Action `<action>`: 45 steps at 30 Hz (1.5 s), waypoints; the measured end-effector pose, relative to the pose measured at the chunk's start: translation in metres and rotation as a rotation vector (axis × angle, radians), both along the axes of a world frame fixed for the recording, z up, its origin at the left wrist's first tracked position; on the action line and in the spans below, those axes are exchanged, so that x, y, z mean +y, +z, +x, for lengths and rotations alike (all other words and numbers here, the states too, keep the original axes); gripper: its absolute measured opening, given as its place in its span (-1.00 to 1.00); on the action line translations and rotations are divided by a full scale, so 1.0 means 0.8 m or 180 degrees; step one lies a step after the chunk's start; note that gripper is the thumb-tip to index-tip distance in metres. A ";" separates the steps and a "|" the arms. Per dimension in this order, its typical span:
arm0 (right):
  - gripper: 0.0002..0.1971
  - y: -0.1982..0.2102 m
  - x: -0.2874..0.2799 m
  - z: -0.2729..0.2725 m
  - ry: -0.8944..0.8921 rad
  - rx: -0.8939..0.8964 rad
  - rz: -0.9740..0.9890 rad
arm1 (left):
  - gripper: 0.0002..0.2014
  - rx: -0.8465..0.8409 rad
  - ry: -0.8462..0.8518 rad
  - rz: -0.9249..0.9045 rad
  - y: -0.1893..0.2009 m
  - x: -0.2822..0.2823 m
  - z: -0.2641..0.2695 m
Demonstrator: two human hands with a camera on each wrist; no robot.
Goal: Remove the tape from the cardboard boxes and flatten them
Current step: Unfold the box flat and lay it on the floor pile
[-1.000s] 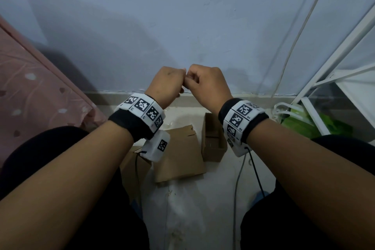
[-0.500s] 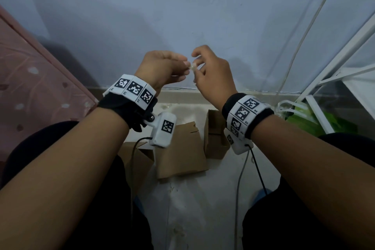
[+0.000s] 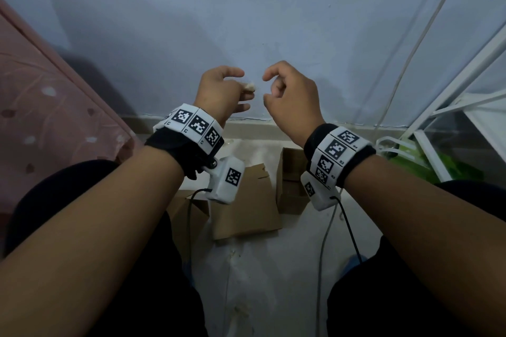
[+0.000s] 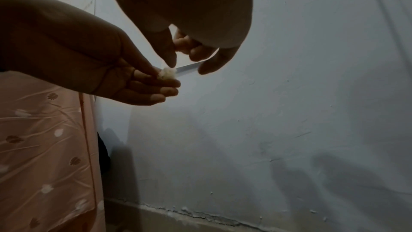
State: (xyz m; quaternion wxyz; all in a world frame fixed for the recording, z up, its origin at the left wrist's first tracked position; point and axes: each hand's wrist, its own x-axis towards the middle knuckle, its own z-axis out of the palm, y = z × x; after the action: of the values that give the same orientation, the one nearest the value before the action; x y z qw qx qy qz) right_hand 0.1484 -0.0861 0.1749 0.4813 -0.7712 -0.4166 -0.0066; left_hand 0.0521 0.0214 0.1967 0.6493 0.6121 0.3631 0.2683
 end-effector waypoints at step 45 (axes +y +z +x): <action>-0.35 -0.018 0.003 -0.004 0.0860 0.0689 -0.1447 | -0.60 0.0903 0.0043 0.0682 -0.022 0.012 0.008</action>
State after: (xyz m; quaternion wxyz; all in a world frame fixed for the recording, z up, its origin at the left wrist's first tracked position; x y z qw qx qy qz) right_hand 0.1448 -0.0834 0.1605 0.3342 -0.7931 -0.4525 0.2336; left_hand 0.0582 0.0308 0.1795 0.5208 0.7070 0.4245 0.2207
